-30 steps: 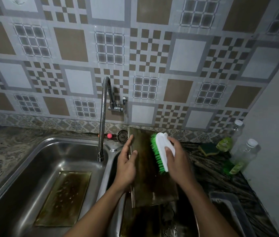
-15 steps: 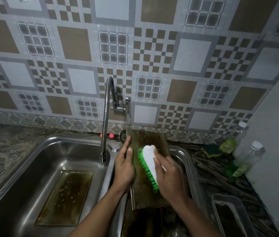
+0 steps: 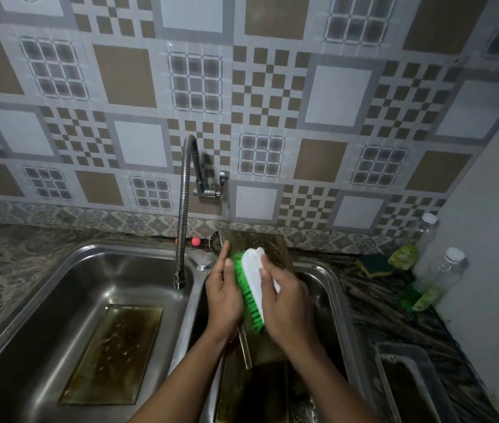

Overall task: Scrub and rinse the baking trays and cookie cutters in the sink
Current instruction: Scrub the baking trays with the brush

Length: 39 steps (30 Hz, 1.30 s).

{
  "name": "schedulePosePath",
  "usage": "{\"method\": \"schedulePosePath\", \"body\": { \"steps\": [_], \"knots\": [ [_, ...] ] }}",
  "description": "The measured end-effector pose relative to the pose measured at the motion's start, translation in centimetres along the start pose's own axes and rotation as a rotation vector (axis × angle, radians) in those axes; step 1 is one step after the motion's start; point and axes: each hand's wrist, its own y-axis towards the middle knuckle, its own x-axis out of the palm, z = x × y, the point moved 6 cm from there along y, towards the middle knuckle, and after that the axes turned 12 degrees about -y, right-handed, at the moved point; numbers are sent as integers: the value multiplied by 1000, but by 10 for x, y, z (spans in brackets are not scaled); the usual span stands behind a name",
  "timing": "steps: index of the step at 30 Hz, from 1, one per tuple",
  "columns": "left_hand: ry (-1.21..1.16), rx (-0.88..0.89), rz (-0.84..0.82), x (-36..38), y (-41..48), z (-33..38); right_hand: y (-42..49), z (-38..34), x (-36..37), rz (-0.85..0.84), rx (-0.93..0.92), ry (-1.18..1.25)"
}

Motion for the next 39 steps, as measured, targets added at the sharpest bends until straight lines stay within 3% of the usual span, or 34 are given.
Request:
{"method": "schedulePosePath", "body": {
  "steps": [4,9,16,24,30,35,39],
  "knots": [
    [-7,57,87,-14,4,6,-32,19,-9,-32,-68,33],
    [9,73,14,3,2,7,-19,61,-28,74,111,14],
    [7,155,104,4,0,12,-61,32,-28,27,-76,88],
    [-27,83,-15,5,-2,15,-35,107,-50,66,158,13],
    [87,49,-244,28,-27,4,44,59,-44,77,173,3],
    [22,11,-134,12,-12,5,22,6,-23,-25,-61,14],
    [96,59,-147,16,-17,14,29,21,-27,57,83,39]
  ]
}}
